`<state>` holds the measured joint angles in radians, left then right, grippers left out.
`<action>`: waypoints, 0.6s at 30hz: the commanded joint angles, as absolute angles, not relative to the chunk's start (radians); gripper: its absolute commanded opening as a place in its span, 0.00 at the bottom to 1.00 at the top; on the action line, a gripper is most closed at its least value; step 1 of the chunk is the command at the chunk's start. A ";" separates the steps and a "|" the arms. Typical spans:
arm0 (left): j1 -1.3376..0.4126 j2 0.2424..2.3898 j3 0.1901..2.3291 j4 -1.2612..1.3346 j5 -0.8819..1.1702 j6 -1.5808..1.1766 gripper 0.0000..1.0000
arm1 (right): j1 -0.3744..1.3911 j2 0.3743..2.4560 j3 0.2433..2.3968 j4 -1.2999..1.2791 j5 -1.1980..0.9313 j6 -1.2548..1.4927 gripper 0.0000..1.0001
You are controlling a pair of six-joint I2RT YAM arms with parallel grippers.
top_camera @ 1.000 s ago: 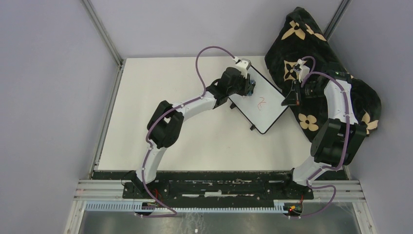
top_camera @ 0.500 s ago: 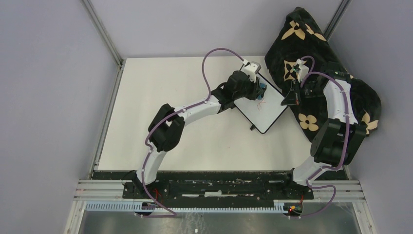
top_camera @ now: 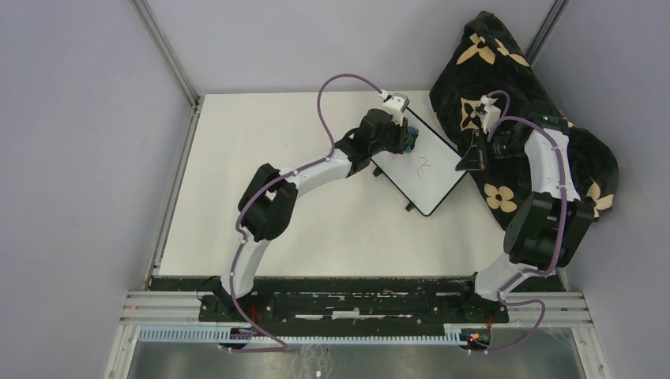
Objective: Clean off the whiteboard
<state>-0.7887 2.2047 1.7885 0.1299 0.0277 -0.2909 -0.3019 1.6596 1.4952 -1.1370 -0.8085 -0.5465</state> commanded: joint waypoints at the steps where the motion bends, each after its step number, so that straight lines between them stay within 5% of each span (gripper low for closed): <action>1: -0.744 2.240 1.793 0.152 0.009 -0.276 0.03 | -0.296 1.625 1.501 -1.152 -0.802 -0.574 0.01; 18: -0.675 2.273 1.775 0.115 0.004 -0.288 0.03 | -0.296 1.635 1.503 -1.154 -0.805 -0.574 0.01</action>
<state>-0.6918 2.2433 1.7859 0.1287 0.0322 -0.2913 -0.3012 1.6596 1.4952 -1.1343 -0.8078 -0.5278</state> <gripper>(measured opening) 0.288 0.039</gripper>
